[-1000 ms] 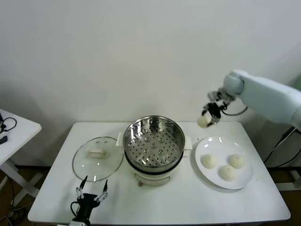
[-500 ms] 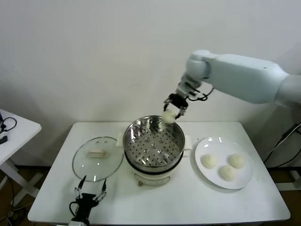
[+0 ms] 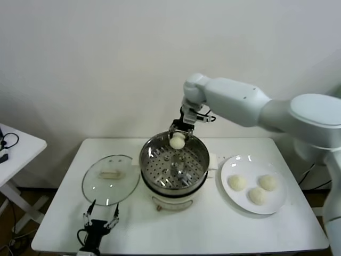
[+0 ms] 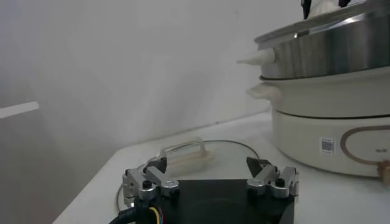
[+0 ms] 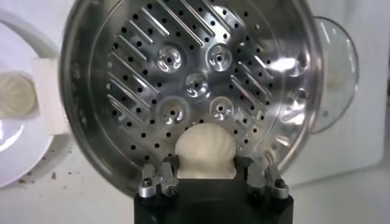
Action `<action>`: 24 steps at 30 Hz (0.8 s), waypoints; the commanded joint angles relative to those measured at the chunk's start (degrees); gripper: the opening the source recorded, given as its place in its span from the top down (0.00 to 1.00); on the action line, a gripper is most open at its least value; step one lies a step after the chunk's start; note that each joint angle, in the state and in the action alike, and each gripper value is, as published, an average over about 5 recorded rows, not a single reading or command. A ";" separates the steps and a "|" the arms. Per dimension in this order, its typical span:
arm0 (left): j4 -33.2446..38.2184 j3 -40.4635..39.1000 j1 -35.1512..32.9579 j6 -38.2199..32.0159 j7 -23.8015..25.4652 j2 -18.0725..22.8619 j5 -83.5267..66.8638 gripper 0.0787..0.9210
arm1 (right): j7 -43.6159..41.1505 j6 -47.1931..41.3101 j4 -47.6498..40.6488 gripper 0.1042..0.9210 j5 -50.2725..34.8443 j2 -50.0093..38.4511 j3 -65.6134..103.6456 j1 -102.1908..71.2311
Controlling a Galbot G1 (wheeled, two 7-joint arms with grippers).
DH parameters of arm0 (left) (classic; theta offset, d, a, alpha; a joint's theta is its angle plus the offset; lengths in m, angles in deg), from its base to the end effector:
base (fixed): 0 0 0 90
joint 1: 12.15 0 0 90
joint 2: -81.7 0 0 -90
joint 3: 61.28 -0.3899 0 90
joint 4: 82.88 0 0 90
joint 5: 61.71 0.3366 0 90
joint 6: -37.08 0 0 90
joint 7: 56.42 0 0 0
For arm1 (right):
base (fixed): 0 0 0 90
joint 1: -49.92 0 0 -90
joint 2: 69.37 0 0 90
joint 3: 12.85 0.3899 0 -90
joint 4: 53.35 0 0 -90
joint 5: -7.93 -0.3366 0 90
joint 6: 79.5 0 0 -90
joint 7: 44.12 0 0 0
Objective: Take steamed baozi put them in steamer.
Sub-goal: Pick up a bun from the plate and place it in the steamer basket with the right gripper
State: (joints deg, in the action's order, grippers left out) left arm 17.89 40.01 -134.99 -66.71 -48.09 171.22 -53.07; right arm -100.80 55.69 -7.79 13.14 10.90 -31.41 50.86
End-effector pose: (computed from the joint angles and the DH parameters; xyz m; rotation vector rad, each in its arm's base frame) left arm 0.0954 0.0675 -0.4501 -0.0325 -2.9470 -0.3457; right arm 0.6562 0.1188 -0.0657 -2.0820 0.3466 -2.2677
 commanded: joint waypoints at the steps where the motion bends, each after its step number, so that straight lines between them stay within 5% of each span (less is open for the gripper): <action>1: -0.30 0.05 0.03 -0.26 -0.06 0.03 0.09 0.12 | 0.30 4.81 -7.59 0.37 4.83 4.21 1.67 -4.89; 14: -0.46 0.30 0.19 -0.54 -0.01 -0.15 0.11 0.12 | -0.27 4.81 -13.05 0.34 4.58 6.73 3.58 -5.64; 19: -0.21 0.36 0.06 -0.48 0.08 -0.20 0.20 0.12 | -2.22 4.81 -11.27 0.17 -3.16 5.88 2.16 -2.69; 24: 0.41 0.17 -0.11 -0.35 0.15 -0.01 0.43 0.12 | -4.31 4.81 -4.68 0.12 -14.38 1.76 -3.14 4.51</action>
State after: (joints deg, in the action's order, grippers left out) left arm 17.77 40.29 -134.97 -67.24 -47.98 171.09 -52.77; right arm -102.87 57.69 -16.81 11.31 15.42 -30.15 48.91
